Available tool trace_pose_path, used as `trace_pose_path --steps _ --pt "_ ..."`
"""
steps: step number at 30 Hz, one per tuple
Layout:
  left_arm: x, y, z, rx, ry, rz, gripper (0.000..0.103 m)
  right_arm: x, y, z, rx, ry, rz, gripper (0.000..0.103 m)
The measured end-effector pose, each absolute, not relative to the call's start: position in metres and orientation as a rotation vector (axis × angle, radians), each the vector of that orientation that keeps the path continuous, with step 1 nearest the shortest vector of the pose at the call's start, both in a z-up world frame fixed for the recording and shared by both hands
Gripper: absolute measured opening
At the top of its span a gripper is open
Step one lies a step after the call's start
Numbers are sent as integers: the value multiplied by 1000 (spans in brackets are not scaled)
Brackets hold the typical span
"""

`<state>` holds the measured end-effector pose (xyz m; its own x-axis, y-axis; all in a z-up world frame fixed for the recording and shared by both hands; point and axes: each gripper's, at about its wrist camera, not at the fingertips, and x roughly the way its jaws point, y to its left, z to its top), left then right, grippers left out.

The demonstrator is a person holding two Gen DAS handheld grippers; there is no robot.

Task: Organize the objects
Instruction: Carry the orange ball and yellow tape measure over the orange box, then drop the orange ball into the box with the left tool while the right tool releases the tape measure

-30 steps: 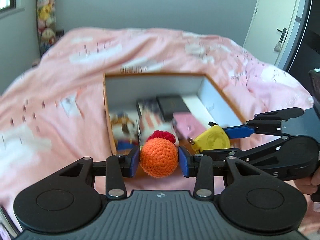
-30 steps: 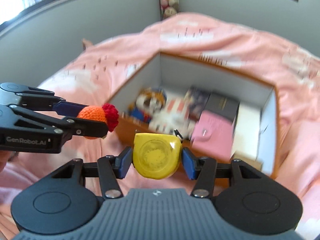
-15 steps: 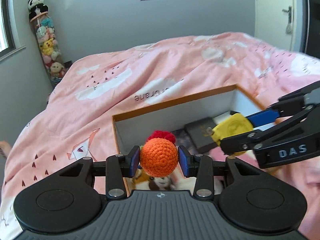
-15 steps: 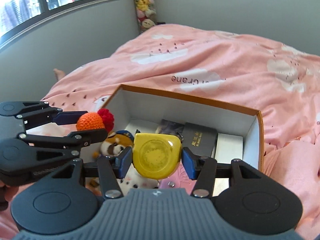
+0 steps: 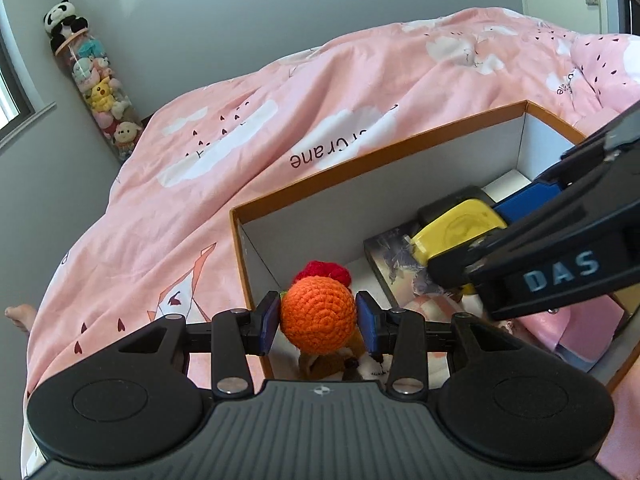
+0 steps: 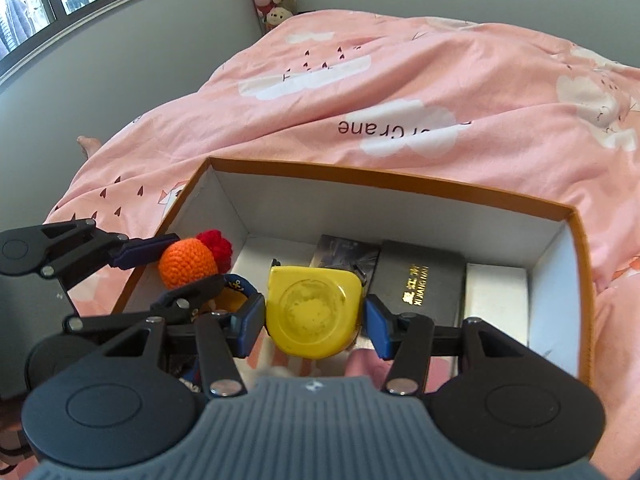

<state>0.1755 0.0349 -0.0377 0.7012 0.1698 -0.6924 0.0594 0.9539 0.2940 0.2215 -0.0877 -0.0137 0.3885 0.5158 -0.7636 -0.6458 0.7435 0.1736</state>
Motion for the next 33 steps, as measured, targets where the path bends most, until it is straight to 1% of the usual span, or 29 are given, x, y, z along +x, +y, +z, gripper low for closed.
trace_pose_path --steps 9,13,14,15,16,17,21,28,33 --pt "173 43 -37 271 742 47 54 233 -72 -25 -146 959 762 56" --pt "163 49 -30 230 673 54 52 237 -69 -26 -124 974 770 56" --pt "160 51 -28 213 663 47 52 239 -70 -26 -113 980 772 56" --pt "157 54 -25 184 653 38 54 241 -70 -26 -105 984 771 56" --pt "153 58 -21 147 640 41 61 242 -70 -25 -98 986 770 56" --pt "149 63 -17 109 617 50 63 244 -69 -25 -87 989 768 56" --pt "135 90 -1 -67 553 55 63 247 -64 -23 -78 997 778 56" --pt "141 145 -7 -299 611 209 63 249 -42 -25 -78 1004 783 56" --pt "139 153 -16 -326 631 254 63 257 -28 -29 -50 1006 762 56"
